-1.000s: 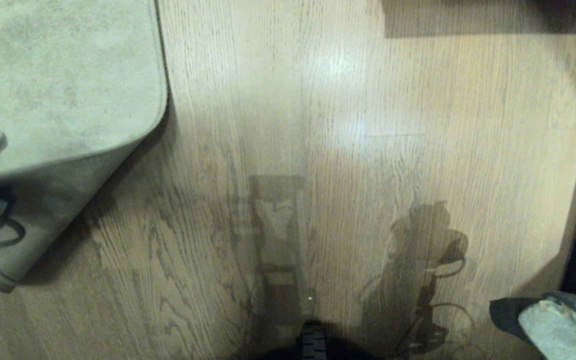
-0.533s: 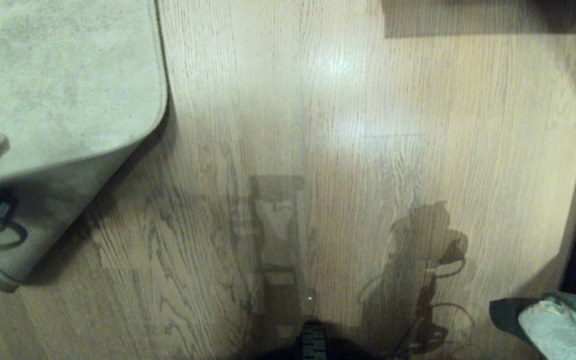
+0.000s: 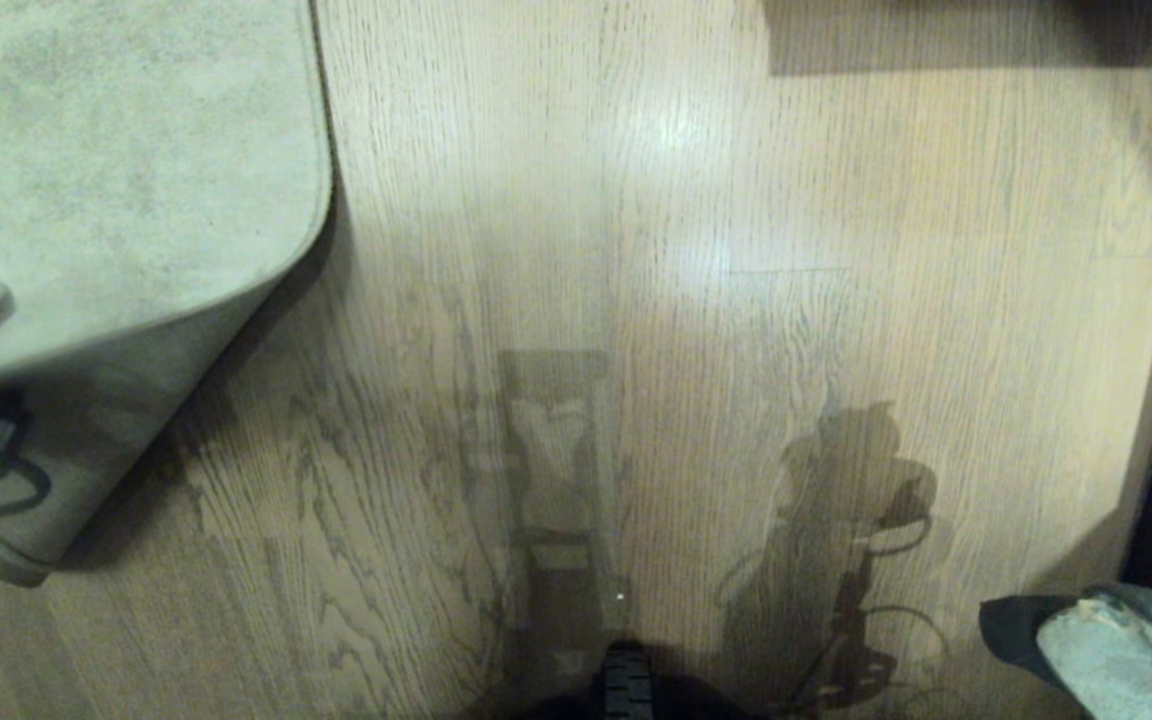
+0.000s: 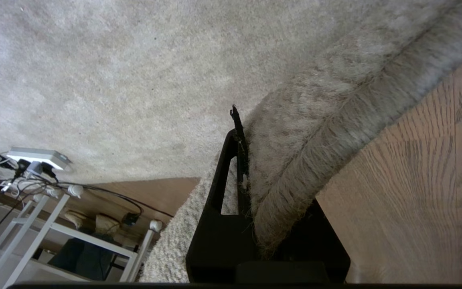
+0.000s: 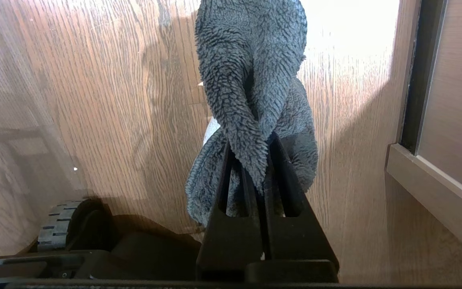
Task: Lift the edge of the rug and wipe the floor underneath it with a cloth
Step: Lift up the carpet
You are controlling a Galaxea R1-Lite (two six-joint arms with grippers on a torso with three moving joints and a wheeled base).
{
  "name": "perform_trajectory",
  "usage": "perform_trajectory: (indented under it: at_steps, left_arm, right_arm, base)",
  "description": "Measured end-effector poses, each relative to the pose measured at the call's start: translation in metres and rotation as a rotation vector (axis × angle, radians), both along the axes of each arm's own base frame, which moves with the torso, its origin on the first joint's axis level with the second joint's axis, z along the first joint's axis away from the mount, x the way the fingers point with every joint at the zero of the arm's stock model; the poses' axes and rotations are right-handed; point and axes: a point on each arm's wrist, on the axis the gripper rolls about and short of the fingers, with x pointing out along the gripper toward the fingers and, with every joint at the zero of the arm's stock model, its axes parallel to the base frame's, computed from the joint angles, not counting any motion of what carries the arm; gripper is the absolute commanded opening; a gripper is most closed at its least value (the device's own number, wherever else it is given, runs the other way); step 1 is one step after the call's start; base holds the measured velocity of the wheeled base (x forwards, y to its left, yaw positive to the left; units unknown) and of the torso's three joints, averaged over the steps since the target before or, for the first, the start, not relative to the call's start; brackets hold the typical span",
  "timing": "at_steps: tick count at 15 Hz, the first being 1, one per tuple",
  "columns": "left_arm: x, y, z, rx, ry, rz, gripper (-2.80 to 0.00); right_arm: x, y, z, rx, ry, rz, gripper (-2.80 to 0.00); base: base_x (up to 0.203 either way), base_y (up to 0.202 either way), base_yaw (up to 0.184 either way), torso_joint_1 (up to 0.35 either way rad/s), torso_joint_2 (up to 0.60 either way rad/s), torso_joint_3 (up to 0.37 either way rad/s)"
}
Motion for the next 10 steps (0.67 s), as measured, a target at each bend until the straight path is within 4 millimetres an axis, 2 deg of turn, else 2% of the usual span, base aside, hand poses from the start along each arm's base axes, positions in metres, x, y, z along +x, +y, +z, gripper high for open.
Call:
perform_trajectory:
  at_steps: [7,10]
  left_arm:
    - [-0.0015,-0.0003,-0.0019,-0.001,0.006,0.004,-2.80]
    - [-0.0016,-0.0005,-0.0025,-0.004,0.008,0.000,-2.80]
  right_arm:
    - [0.0000,0.0000,0.0001,0.000,-0.001,0.000,-2.80]
    - [0.0000,0.0000,0.0001,-0.001,-0.001,0.001,-2.80]
  base:
    - [0.000,0.000,0.000,0.000,0.00,0.000]
    - [0.001,0.129,-0.004,0.002,0.01,0.002]
